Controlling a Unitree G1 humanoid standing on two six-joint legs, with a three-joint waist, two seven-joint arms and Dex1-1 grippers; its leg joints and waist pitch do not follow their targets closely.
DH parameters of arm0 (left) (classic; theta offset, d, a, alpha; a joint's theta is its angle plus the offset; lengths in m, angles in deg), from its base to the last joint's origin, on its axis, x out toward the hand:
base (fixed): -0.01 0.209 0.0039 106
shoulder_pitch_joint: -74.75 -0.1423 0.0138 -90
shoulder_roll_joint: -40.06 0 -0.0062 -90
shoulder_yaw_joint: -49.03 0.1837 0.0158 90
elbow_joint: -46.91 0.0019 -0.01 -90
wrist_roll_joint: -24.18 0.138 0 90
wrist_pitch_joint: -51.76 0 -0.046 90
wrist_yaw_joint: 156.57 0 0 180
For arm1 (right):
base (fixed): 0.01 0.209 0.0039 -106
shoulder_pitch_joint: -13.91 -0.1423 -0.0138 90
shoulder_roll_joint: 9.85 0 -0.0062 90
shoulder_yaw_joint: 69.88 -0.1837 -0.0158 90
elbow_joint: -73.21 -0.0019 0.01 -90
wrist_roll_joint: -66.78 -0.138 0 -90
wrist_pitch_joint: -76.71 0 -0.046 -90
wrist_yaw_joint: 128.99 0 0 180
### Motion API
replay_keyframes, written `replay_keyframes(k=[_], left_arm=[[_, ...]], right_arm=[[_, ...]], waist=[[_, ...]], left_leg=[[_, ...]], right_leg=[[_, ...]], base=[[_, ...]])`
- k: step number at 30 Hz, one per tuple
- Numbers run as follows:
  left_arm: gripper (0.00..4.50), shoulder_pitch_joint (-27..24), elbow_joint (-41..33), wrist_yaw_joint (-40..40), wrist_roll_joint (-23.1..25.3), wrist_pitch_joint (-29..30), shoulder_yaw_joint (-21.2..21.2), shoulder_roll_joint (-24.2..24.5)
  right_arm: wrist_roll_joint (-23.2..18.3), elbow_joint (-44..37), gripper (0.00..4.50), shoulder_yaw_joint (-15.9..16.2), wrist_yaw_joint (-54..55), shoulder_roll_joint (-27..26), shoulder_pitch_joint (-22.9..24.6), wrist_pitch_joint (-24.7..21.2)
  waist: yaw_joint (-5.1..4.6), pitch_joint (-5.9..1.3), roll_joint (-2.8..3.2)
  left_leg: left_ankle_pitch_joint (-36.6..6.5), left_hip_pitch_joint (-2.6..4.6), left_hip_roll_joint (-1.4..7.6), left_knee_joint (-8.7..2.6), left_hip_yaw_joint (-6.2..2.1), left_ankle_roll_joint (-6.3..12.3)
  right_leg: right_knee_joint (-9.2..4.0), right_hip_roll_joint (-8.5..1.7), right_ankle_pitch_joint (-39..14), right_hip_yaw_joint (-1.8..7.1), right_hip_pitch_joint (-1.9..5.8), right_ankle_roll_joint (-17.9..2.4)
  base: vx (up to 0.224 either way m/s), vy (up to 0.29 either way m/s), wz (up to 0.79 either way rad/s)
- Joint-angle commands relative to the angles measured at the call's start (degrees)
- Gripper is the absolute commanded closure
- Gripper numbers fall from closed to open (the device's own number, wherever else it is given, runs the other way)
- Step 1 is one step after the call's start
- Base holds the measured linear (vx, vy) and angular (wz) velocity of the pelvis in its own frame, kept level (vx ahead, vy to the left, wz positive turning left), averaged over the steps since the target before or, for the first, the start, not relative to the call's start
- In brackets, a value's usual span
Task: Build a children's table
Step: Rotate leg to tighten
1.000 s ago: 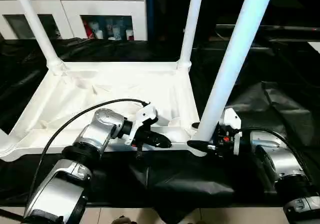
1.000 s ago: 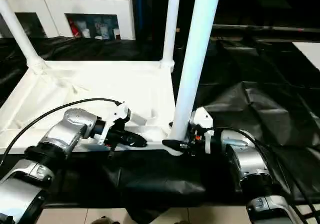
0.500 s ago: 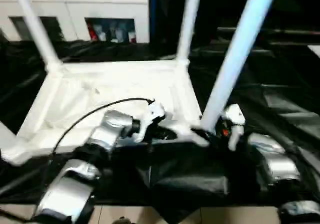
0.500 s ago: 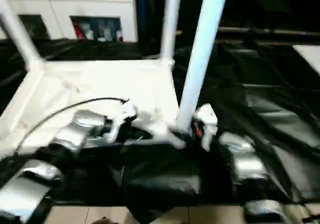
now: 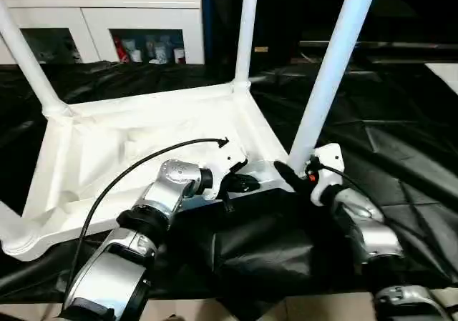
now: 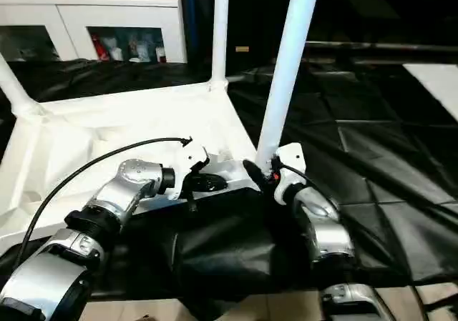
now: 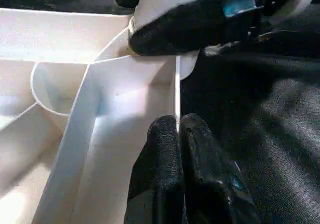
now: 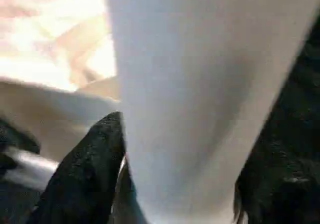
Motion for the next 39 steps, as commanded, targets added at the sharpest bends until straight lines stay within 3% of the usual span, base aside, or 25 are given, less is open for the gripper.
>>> replay_keyframes(k=[1,3,4,5,6,7,9,12,14,15,16,17,18,22,23,28,33,39], left_arm=[[4.50,1.2,0.0,3.3,-0.5,-2.4,1.9,-1.8],[4.50,1.5,0.2,3.6,-0.2,-2.8,1.7,-0.8],[4.50,1.6,0.3,3.5,-0.2,-2.9,1.6,-0.7],[4.50,1.8,0.2,3.7,-0.4,-2.8,1.2,-0.3],[4.50,1.8,0.2,3.7,-0.4,-2.8,1.2,-0.2],[4.50,1.8,0.0,4.0,-0.6,-2.8,1.0,0.1],[4.50,1.0,-1.1,6.1,-1.0,-2.9,1.2,0.7],[4.50,0.3,-2.0,7.7,-1.4,-2.7,1.5,1.0],[4.50,-0.2,-2.6,9.5,-1.8,-2.7,1.7,1.5],[4.50,-0.2,-2.6,9.5,-1.8,-2.7,1.7,1.5],[4.50,-0.3,-2.7,9.9,-1.8,-2.8,1.8,1.7],[4.50,-0.2,-2.7,10.5,-1.9,-2.8,1.8,2.1],[4.50,-0.2,-2.7,10.6,-1.9,-2.7,1.8,2.4],[4.50,0.0,-2.6,10.9,-1.9,-2.7,1.5,3.1],[4.50,0.1,-2.4,11.0,-1.9,-2.8,1.4,3.3],[4.50,0.5,-2.1,11.3,-1.8,-2.8,1.4,3.2],[4.50,0.6,-2.0,12.3,-2.0,-2.7,1.6,2.9],[4.50,0.4,-2.5,13.1,-2.0,-2.5,1.9,3.1]], right_arm=[[-0.7,-3.6,1.02,4.6,-9.1,1.8,2.7,-1.0],[-2.9,-7.5,1.02,3.6,-15.5,6.9,5.3,-1.1],[-3.3,-8.1,1.02,3.3,-16.7,8.0,5.8,-1.0],[-5.1,-9.4,1.02,2.0,-20.3,11.1,7.1,-1.8],[-5.3,-9.4,1.02,1.8,-20.8,11.5,7.2,-1.9],[-6.0,-9.7,1.02,0.7,-22.8,13.4,7.8,-2.0],[-6.8,-10.3,1.02,-0.1,-25.3,15.7,8.4,-2.6],[-7.5,-10.8,1.02,-0.5,-27.0,17.2,8.7,-2.9],[-8.7,-12.2,1.02,-0.9,-28.9,18.8,9.2,-3.8],[-8.7,-12.2,1.02,-0.9,-28.9,18.8,9.2,-3.8],[-9.0,-12.9,1.02,-0.9,-29.6,19.5,9.5,-4.1],[-9.5,-13.9,1.02,-0.9,-30.5,20.5,9.7,-4.7],[-9.7,-14.2,1.02,-1.0,-30.9,20.8,9.7,-5.0],[-10.6,-16.0,1.02,-0.6,-32.6,21.6,10.1,-6.7],[-10.9,-17.0,1.02,-0.7,-32.9,21.6,10.4,-7.2],[-10.8,-17.7,1.02,-1.3,-31.4,21.2,10.3,-7.3],[-9.8,-16.0,1.02,-1.3,-28.4,19.2,8.3,-6.1],[-9.0,-12.5,1.02,0.0,-26.8,16.4,5.1,-6.5]], waist=[[0.20,-2.20,-1.25],[1.30,-2.45,-1.82],[1.79,-2.52,-1.75],[2.36,-2.93,-1.65],[2.60,-3.12,-1.69],[2.99,-3.49,-1.79],[3.44,-3.39,-1.88],[3.62,-3.54,-2.02],[3.55,-3.19,-2.01],[3.57,-2.77,-2.19],[3.57,-2.77,-2.19],[3.55,-2.61,-2.39],[3.54,-2.56,-2.32],[3.35,-2.58,-2.29],[3.33,-2.69,-2.27],[3.37,-2.83,-2.18],[3.16,-2.89,-1.96],[3.22,-3.12,-2.02]], left_leg=[[-14.7,-0.07,2.76,-4.61,-1.24,3.85],[-12.0,0.42,2.92,-4.15,-0.72,5.92],[-11.0,0.47,3.04,-4.03,-0.67,6.47],[-6.3,-0.27,3.14,-3.87,-0.67,7.75],[-4.7,-0.45,3.17,-3.68,-0.70,8.34],[-1.4,-0.65,3.16,-3.08,-0.65,10.07],[0.7,-1.14,2.93,-2.58,-0.60,12.47],[0.7,-1.66,2.89,-2.11,-0.71,12.58],[-1.1,-1.80,2.80,-2.18,-0.64,12.08],[-4.4,-1.73,2.85,-2.51,-0.65,10.47],[-4.4,-1.73,2.85,-2.51,-0.65,10.47],[-6.7,-1.48,2.95,-2.77,-0.71,8.58],[-7.4,-1.43,3.03,-2.91,-0.80,7.74],[-7.7,-1.46,2.99,-2.99,-0.89,6.89],[-6.3,-1.60,2.97,-2.88,-0.91,7.26],[-4.6,-1.68,2.85,-2.64,-0.85,7.97],[-5.3,-1.47,2.87,-2.71,-0.87,7.17],[-3.5,-1.44,2.87,-2.49,-0.77,7.71]], right_leg=[[-4.85,-4.18,-19.1,3.24,1.71,-10.0],[-4.49,-4.05,-14.7,3.41,1.61,-10.8],[-4.21,-4.13,-13.3,3.46,1.63,-11.3],[-3.12,-4.07,-7.3,3.22,2.25,-12.8],[-2.71,-3.98,-4.7,3.17,2.41,-13.3],[-1.83,-3.92,1.2,3.11,2.37,-14.2],[-1.45,-4.07,4.6,2.89,2.34,-15.1],[-1.20,-4.12,3.4,2.81,2.27,-14.6],[-1.71,-4.00,-0.4,2.59,1.96,-14.0],[-2.52,-4.00,-7.9,2.56,1.85,-12.5],[-2.52,-4.00,-7.9,2.56,1.85,-12.5],[-3.06,-4.01,-13.5,2.66,1.69,-10.9],[-3.14,-3.96,-14.8,2.77,1.64,-10.3],[-3.13,-4.00,-14.7,2.82,1.61,-10.0],[-2.79,-3.92,-11.9,2.86,1.71,-10.4],[-2.46,-3.93,-8.5,2.80,1.78,-11.4],[-2.52,-3.90,-9.2,2.77,1.72,-11.8],[-1.81,-3.90,-4.3,2.85,1.86,-13.7]], base=[[0.000,0.000,0.00],[0.000,0.000,0.00],[0.055,-0.019,0.15],[0.000,0.000,0.00],[0.000,0.000,0.00],[0.000,0.000,0.00],[0.000,0.000,0.00],[0.000,0.000,0.00],[0.000,0.000,0.00],[0.000,0.000,0.00],[0.000,0.000,0.00],[0.000,0.000,0.00],[0.000,0.000,0.00],[0.000,0.000,0.00],[0.000,0.000,0.00],[0.000,0.000,0.00],[0.000,0.000,0.00],[0.000,0.000,0.00]])
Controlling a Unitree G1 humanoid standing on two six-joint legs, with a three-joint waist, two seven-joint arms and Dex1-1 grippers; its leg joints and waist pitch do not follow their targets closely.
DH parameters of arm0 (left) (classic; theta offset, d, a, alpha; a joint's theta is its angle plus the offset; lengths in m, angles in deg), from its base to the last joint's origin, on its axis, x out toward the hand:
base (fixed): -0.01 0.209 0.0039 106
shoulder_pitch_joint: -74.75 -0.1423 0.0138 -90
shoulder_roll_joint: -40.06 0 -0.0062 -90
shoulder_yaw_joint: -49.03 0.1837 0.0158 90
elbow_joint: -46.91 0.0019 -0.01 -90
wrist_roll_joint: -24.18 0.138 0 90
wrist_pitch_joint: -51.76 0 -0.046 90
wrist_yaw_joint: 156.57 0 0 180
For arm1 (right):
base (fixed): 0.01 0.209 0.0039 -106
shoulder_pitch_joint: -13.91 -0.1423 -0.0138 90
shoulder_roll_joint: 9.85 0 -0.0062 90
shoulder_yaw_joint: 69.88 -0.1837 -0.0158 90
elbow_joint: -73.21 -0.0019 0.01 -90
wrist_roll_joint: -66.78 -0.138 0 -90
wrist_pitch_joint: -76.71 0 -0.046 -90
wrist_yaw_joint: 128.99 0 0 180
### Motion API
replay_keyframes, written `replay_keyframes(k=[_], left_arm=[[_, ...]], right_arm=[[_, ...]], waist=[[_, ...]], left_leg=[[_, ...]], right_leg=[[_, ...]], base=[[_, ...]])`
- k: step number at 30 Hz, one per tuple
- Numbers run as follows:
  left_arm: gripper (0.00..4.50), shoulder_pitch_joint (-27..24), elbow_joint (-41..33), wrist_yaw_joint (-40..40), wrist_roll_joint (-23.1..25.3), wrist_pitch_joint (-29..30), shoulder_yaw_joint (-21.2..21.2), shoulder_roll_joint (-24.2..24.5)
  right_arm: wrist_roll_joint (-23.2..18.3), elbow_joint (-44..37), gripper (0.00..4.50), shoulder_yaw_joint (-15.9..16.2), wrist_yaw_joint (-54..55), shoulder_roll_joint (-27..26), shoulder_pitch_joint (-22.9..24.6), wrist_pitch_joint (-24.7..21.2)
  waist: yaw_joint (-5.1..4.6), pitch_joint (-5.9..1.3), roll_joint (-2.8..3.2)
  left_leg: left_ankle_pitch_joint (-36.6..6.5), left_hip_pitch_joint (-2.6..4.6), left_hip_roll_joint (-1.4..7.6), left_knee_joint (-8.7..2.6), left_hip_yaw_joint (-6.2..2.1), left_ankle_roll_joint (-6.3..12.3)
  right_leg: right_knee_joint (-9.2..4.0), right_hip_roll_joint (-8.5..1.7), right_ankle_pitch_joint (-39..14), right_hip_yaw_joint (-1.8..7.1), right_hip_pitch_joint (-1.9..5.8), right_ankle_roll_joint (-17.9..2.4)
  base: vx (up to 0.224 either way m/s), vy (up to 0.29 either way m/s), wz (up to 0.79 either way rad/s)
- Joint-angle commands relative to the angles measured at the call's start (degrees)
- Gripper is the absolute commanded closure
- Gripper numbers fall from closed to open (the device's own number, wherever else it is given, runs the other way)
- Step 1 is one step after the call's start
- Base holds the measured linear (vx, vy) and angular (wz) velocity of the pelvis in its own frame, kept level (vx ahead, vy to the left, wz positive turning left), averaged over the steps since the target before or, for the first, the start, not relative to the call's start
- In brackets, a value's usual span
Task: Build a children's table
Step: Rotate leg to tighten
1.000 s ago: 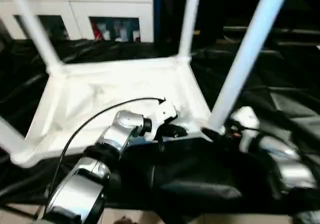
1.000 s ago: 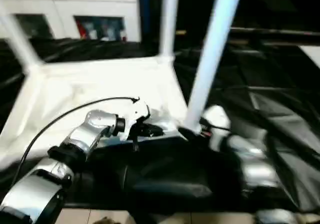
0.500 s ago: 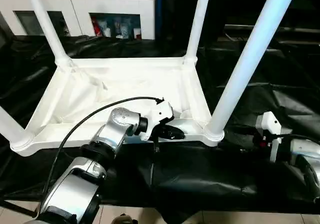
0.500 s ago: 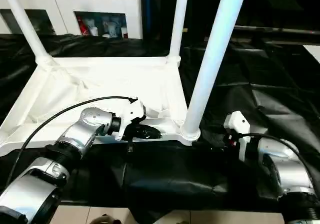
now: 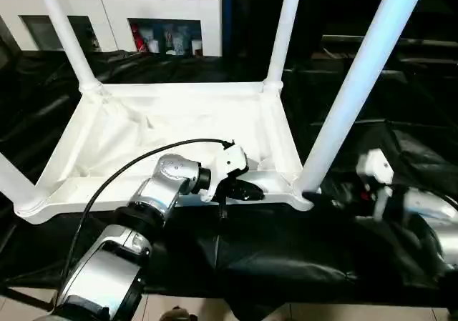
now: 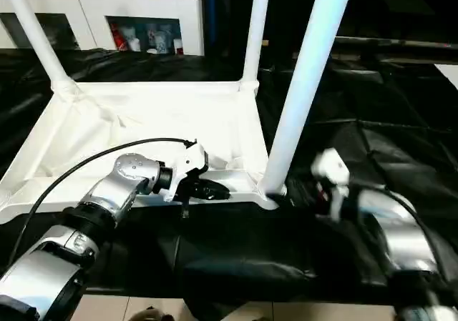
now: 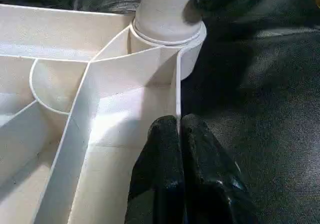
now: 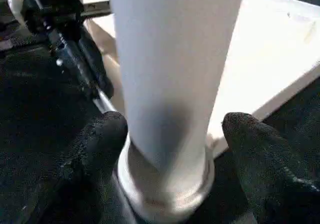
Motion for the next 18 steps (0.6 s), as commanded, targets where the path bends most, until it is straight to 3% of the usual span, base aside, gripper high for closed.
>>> replay_keyframes(k=[1,9,16,18], left_arm=[[4.50,-0.1,-0.4,1.7,-1.2,-0.1,-0.1,0.2],[4.50,-0.5,-0.7,1.6,-1.1,0.1,-0.2,0.9],[4.50,-0.3,-0.4,1.3,-0.9,0.0,-0.3,1.1],[4.50,0.7,1.3,-2.8,0.2,-0.5,-0.6,0.4]], right_arm=[[-0.4,0.9,1.27,0.6,-0.3,-0.2,-0.7,-0.6],[-0.5,2.5,1.93,0.9,-1.1,-0.7,-1.8,-1.2],[-0.9,2.6,2.45,1.3,-0.7,-2.0,-1.6,-2.0],[-0.2,2.7,2.49,1.6,2.7,-4.1,-0.5,-2.6]], waist=[[0.23,-3.39,-1.50],[0.26,-3.27,-1.69],[0.26,-3.40,-1.45],[0.17,-3.26,-1.51]], left_leg=[[-3.3,0.14,2.46,-3.31,-1.00,7.25],[-4.3,0.15,2.43,-3.34,-0.97,6.68],[-3.2,0.19,2.50,-3.24,-1.01,7.12],[-4.2,0.13,2.42,-3.29,-0.96,6.72]], right_leg=[[-3.56,-3.86,-3.5,2.83,3.44,-14.1],[-3.77,-3.93,-6.3,2.84,3.43,-13.4],[-3.38,-3.85,-3.3,2.86,3.40,-14.1],[-3.64,-3.88,-4.9,2.83,3.39,-13.8]], base=[[0.000,0.000,0.00],[0.000,0.000,0.00],[0.000,0.000,0.00],[0.000,0.000,0.00]])
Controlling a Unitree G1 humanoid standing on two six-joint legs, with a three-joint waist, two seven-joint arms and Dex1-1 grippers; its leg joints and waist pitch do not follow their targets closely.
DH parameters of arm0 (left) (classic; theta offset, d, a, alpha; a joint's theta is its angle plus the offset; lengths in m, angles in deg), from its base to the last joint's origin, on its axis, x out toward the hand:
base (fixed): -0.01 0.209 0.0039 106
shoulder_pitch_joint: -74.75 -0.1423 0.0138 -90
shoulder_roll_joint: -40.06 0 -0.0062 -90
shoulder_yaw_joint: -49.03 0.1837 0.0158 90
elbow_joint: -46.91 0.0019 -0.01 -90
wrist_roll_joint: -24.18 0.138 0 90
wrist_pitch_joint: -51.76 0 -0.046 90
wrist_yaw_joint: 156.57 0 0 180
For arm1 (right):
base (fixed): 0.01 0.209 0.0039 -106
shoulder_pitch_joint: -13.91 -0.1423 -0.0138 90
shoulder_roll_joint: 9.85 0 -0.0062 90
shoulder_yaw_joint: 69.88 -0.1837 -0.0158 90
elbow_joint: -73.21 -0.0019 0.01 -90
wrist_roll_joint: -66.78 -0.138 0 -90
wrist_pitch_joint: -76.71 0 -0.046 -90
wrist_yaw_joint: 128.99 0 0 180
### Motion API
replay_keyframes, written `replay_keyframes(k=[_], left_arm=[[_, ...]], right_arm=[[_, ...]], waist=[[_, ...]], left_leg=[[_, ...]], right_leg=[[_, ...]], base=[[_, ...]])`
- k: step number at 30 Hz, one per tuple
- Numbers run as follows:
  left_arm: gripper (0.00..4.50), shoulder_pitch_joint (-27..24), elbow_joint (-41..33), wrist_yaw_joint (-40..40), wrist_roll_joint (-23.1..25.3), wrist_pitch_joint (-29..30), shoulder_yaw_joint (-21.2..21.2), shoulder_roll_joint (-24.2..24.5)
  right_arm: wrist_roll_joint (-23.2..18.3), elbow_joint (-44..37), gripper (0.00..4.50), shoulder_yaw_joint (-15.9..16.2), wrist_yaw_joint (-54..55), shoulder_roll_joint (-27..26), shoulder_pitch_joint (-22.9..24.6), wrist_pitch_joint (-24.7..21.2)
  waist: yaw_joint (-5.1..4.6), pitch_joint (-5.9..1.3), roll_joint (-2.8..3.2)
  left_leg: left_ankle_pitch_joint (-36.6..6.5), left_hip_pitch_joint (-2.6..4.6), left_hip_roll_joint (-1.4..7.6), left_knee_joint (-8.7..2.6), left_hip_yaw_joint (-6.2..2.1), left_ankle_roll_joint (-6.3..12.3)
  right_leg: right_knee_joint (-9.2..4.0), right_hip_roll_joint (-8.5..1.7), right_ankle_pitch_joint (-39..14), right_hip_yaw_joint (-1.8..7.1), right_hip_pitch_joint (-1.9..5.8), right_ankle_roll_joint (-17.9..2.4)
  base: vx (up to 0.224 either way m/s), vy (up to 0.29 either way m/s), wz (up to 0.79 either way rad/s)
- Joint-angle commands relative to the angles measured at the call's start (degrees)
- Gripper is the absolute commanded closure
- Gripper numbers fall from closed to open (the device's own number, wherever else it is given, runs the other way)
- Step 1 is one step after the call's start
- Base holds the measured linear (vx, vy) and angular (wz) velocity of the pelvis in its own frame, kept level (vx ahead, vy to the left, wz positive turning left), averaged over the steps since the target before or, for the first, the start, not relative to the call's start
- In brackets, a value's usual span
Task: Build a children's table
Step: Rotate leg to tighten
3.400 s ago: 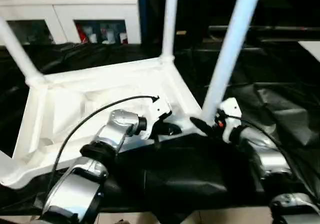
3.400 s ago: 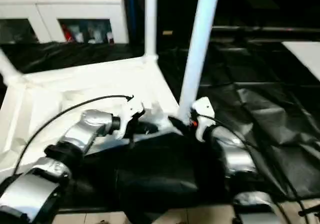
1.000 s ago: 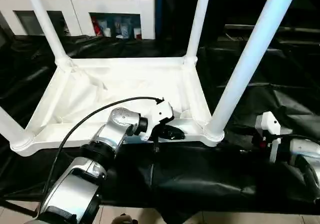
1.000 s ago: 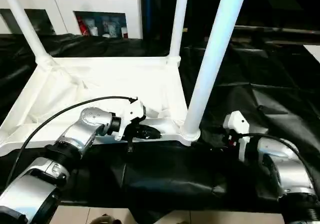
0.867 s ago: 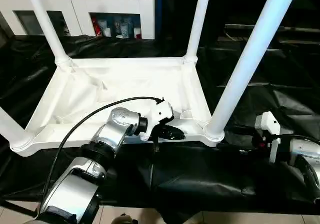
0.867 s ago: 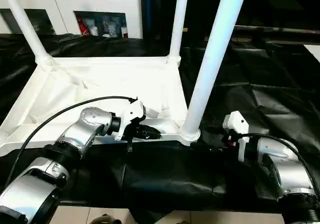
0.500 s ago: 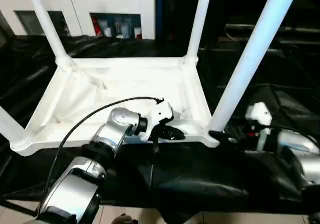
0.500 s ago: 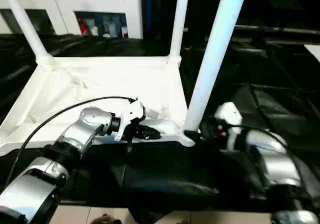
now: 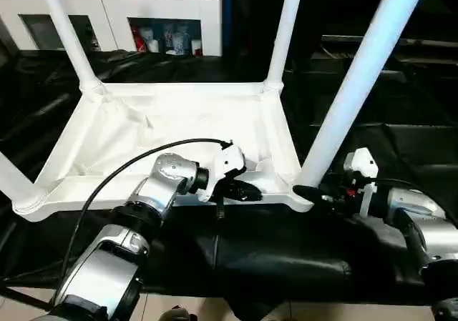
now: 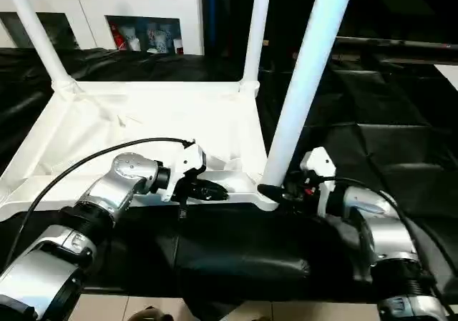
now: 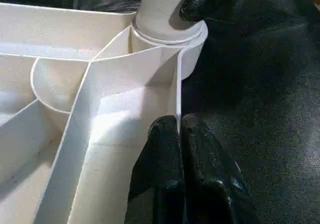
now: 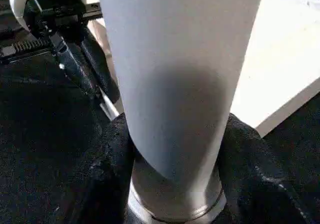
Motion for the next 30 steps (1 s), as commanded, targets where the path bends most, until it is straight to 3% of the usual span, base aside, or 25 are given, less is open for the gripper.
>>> replay_keyframes(k=[1,4,6,9,11,12,18,19,21,23,27,30], left_arm=[[4.50,1.2,2.1,-5.2,0.8,-0.3,-0.9,-0.9],[4.50,2.1,3.8,-9.9,1.5,-0.6,-1.5,-2.6],[4.50,2.3,4.3,-11.3,1.8,-0.6,-1.4,-3.2],[4.50,3.2,6.0,-17.4,3.5,-0.4,-0.2,-7.6],[4.50,3.8,6.6,-19.3,3.7,-0.5,0.2,-9.5],[4.50,3.9,6.8,-19.8,3.8,-0.6,0.2,-9.9],[4.50,4.4,7.3,-18.4,3.4,-1.7,0.7,-11.3],[4.50,4.2,7.4,-17.2,3.5,-2.4,0.5,-10.9],[4.50,3.7,7.2,-14.8,3.2,-3.0,0.3,-9.9],[4.50,3.4,7.1,-13.7,3.1,-3.3,0.3,-9.3],[4.50,2.1,5.7,-8.8,2.3,-3.9,0.0,-5.9],[4.50,0.9,4.0,-2.6,0.8,-4.3,-0.3,-3.2]], right_arm=[[0.8,0.6,2.51,0.9,4.7,-2.9,1.0,-1.7],[3.9,2.8,2.53,1.0,12.1,-5.7,1.3,-1.1],[4.9,3.4,2.54,1.1,14.5,-6.8,1.4,-0.9],[8.3,3.8,2.55,1.3,28.5,-13.8,1.4,-2.6],[9.0,3.5,2.56,1.3,33.2,-16.9,0.9,-3.4],[9.1,3.4,2.56,1.3,34.3,-17.7,0.8,-3.6],[10.5,3.4,2.57,2.7,35.6,-19.5,0.2,-0.7],[9.4,2.8,2.01,2.0,34.2,-19.2,0.3,-0.7],[8.3,1.7,1.81,1.5,31.8,-18.1,0.6,-1.0],[8.2,1.1,1.58,1.8,29.8,-16.7,0.8,-0.5],[7.4,-0.7,1.58,2.7,20.8,-11.0,1.7,1.1],[4.5,-2.1,1.58,2.1,12.6,-7.1,2.5,1.9]], waist=[[0.15,-3.20,-1.28],[-0.24,-3.01,-1.29],[-0.48,-2.88,-1.02],[-1.22,-2.45,-0.51],[-1.87,-2.20,-0.51],[-1.95,-2.23,-0.57],[-2.08,-2.66,-0.32],[-2.11,-2.64,-0.02],[-2.16,-2.69,-0.23],[-2.07,-2.75,-0.29],[-1.70,-3.01,-0.52],[-1.41,-3.29,-0.49]], left_leg=[[-5.2,0.18,2.31,-3.58,-0.97,6.05],[-8.3,0.54,2.21,-4.06,-1.18,3.36],[-8.9,0.55,2.25,-4.22,-1.23,2.93],[-12.7,1.01,2.43,-4.92,-1.47,1.06],[-17.1,1.65,2.29,-5.35,-1.69,-0.57],[-17.4,1.63,2.27,-5.42,-1.82,-0.71],[-15.4,1.34,2.42,-5.49,-1.77,0.29],[-14.9,1.23,2.36,-5.48,-1.71,0.76],[-14.7,1.15,2.32,-5.39,-1.63,1.42],[-13.7,1.11,2.31,-5.30,-1.58,1.87],[-10.0,0.78,2.22,-4.88,-1.41,3.74],[-6.4,0.57,2.35,-4.49,-1.26,6.05]], right_leg=[[-4.18,-3.92,-7.4,2.81,3.26,-13.2],[-5.14,-4.11,-14.4,2.84,3.23,-11.0],[-5.33,-4.05,-15.5,2.88,3.04,-10.5],[-5.91,-3.95,-18.4,2.95,2.79,-9.9],[-6.62,-4.01,-24.0,2.88,2.66,-8.4],[-6.73,-4.16,-24.9,2.86,2.77,-8.1],[-6.32,-4.16,-18.0,3.17,3.08,-9.3],[-6.13,-4.09,-16.0,3.19,3.18,-10.1],[-6.17,-4.17,-15.9,3.22,3.33,-10.4],[-6.12,-4.19,-15.4,3.22,3.42,-10.4],[-5.55,-4.13,-10.5,3.17,3.92,-11.5],[-4.66,-4.09,-3.6,3.10,4.15,-13.9]], base=[[0.000,0.000,0.00],[0.000,0.000,0.00],[0.000,0.000,0.00],[0.000,0.000,0.00],[0.000,0.000,0.00],[0.000,0.000,0.00],[0.000,0.000,0.00],[0.000,0.000,0.00],[0.000,0.000,0.00],[0.000,0.000,0.00],[0.000,0.000,0.00],[0.000,0.000,0.00]])
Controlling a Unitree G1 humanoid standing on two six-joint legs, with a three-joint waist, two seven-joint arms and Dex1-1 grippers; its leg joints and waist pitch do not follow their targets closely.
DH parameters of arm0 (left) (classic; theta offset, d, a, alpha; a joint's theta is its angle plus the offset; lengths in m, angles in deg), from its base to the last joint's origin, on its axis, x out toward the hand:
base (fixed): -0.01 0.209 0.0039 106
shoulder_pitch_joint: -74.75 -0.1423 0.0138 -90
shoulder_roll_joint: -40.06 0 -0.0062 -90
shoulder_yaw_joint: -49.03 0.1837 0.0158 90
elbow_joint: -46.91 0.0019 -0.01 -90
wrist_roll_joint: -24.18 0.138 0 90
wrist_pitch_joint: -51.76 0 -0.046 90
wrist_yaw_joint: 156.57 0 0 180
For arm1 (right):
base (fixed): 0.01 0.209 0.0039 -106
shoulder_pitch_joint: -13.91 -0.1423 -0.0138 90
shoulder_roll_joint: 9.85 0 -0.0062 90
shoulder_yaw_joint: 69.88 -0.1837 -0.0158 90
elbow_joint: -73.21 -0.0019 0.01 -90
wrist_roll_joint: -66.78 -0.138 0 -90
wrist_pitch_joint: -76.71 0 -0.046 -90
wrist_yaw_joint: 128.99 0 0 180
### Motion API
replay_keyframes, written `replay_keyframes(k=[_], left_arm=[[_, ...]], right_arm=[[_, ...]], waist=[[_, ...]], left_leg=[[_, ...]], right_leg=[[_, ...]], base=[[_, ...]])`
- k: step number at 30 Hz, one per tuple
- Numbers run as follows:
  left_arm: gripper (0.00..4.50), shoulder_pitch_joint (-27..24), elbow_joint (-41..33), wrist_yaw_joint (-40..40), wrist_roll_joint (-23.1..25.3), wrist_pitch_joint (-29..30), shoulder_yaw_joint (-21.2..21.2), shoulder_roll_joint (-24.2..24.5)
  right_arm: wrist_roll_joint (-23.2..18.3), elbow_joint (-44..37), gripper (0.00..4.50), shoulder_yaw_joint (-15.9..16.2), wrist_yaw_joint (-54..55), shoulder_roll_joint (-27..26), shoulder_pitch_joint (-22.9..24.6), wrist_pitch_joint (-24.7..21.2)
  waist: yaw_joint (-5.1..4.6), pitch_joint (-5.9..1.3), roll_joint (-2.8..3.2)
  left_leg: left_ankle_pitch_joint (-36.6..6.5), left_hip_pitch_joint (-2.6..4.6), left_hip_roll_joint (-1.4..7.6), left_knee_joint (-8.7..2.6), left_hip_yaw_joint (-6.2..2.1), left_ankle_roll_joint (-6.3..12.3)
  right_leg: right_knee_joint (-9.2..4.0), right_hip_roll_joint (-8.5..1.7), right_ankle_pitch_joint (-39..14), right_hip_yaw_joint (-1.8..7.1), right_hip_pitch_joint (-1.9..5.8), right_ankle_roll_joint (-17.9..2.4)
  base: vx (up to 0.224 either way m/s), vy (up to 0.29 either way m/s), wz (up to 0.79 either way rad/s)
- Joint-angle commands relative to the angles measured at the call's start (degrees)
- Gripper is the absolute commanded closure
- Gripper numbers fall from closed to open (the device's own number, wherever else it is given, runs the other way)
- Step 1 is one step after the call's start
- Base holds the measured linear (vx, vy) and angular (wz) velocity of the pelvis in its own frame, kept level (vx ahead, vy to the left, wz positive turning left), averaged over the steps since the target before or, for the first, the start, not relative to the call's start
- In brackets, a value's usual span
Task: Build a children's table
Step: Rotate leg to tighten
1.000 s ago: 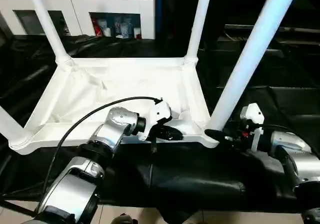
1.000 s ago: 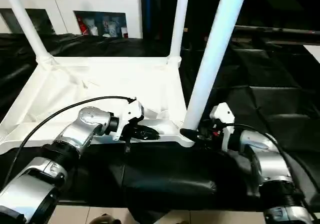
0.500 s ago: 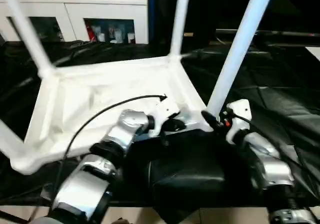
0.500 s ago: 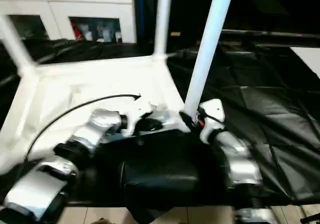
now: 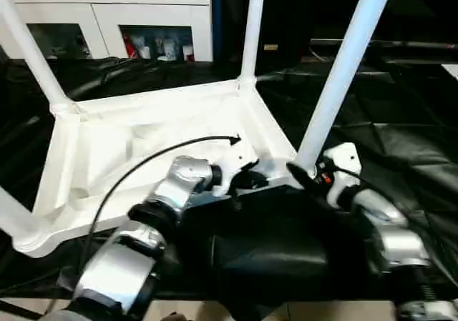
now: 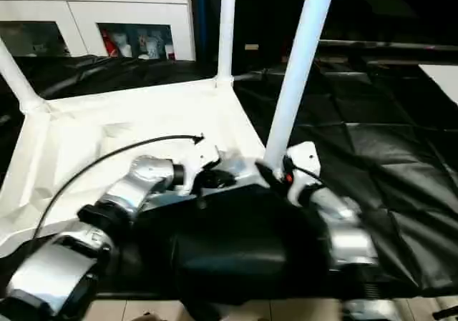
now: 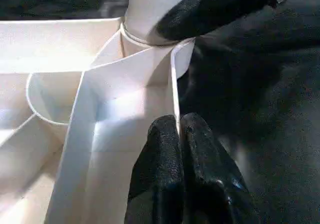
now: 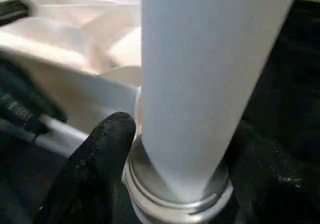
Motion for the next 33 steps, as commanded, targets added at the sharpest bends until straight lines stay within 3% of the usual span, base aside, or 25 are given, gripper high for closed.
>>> replay_keyframes(k=[1,4,9,19,22,23,24,27,28,30,31,33], left_arm=[[4.50,-1.1,-1.9,6.1,-1.7,-0.9,0.8,0.5],[4.50,-1.6,-3.3,10.1,-3.3,0.2,0.1,2.0],[4.50,-1.5,-3.5,13.2,-4.1,0.8,-0.4,4.5],[4.50,-1.5,-2.9,11.5,-2.8,0.5,-0.3,4.4],[4.50,-0.8,-1.1,6.7,-1.3,-0.5,0.1,2.7],[4.50,-0.3,0.0,3.6,-0.3,-0.8,0.4,1.7],[4.50,0.1,0.8,1.0,0.5,-0.9,0.6,0.8],[4.50,0.9,2.2,-3.9,1.2,-0.6,0.5,-2.0],[4.50,0.9,2.2,-3.9,1.2,-0.6,0.5,-2.0],[4.50,1.8,3.1,-7.9,1.9,-0.6,1.2,-5.4],[4.50,2.0,3.3,-8.4,1.9,-0.5,1.2,-6.1],[4.50,2.3,3.7,-8.8,1.8,-0.6,1.2,-7.4]], right_arm=[[-1.5,-0.7,1.58,2.8,-6.4,0.5,0.7,-0.7],[-2.9,-1.2,1.58,2.4,-11.0,2.6,0.9,-1.2],[-4.5,-0.5,1.73,2.6,-16.7,5.5,0.5,-1.8],[-5.3,-1.5,2.17,3.0,-14.8,2.5,1.4,-3.8],[-2.2,0.9,2.22,3.5,-7.2,-0.7,1.3,-3.6],[-0.3,2.1,2.31,3.9,-3.0,-2.2,1.2,-3.2],[1.1,3.1,2.35,4.0,0.9,-3.6,0.9,-2.9],[5.7,5.2,2.46,4.1,11.9,-6.7,-0.2,-3.2],[5.7,5.2,2.46,4.1,11.9,-6.7,-0.2,-3.2],[7.3,4.5,2.46,3.7,21.2,-11.6,-1.2,-7.2],[7.7,4.6,2.46,3.9,22.3,-12.3,-1.5,-7.5],[8.4,5.2,2.46,4.0,23.4,-13.0,-2.2,-6.5]], waist=[[0.55,-3.08,-0.75],[0.86,-3.11,-0.64],[1.13,-2.93,-0.45],[1.20,-2.87,-0.40],[0.87,-2.74,-0.31],[0.50,-2.39,-0.42],[0.34,-2.11,-0.06],[-0.02,-2.06,-0.14],[-0.02,-2.06,-0.14],[-0.29,-2.05,0.07],[-0.41,-2.13,0.61],[-0.67,-2.21,0.15]], left_leg=[[-5.5,-0.36,2.58,-3.18,-1.07,7.31],[-5.3,-0.25,2.77,-3.09,-1.00,7.87],[-7.1,-0.01,2.97,-3.23,-1.02,6.80],[-7.6,-0.09,2.83,-3.35,-1.09,5.16],[-8.5,-0.14,2.87,-3.56,-1.20,4.33],[-10.8,0.16,2.64,-3.76,-1.22,3.22],[-12.7,0.38,2.59,-4.00,-1.28,2.06],[-15.5,0.76,2.58,-4.49,-1.66,-0.13],[-15.5,0.76,2.58,-4.49,-1.66,-0.13],[-15.8,0.52,2.64,-4.79,-1.82,-0.35],[-16.7,0.74,2.62,-4.82,-1.92,-0.77],[-17.1,0.66,2.49,-4.75,-1.79,-0.51]], right_leg=[[-3.28,-4.09,-1.7,3.02,3.07,-14.8],[-3.12,-4.10,-1.0,2.85,2.99,-15.6],[-3.25,-4.01,-3.6,2.88,2.75,-15.8],[-3.51,-4.10,-6.2,2.91,2.72,-14.5],[-3.66,-4.19,-7.9,2.94,2.50,-14.1],[-4.42,-4.21,-12.8,2.90,2.38,-12.8],[-5.11,-4.31,-17.6,2.98,2.13,-11.6],[-5.71,-4.30,-23.7,2.99,1.94,-8.9],[-5.71,-4.30,-23.7,2.99,1.94,-8.9],[-5.59,-4.09,-22.1,3.12,1.92,-8.6],[-5.54,-4.13,-21.6,3.12,1.83,-8.7],[-5.57,-4.07,-20.0,3.28,1.91,-9.0]], base=[[0.000,0.000,0.00],[0.000,0.000,0.00],[0.000,0.000,0.00],[0.000,0.000,0.00],[0.000,0.000,0.00],[0.000,0.000,0.00],[0.000,0.000,0.00],[0.000,0.000,0.00],[0.000,0.000,0.00],[0.000,0.000,0.00],[0.000,0.000,0.00],[0.000,0.000,0.00]])
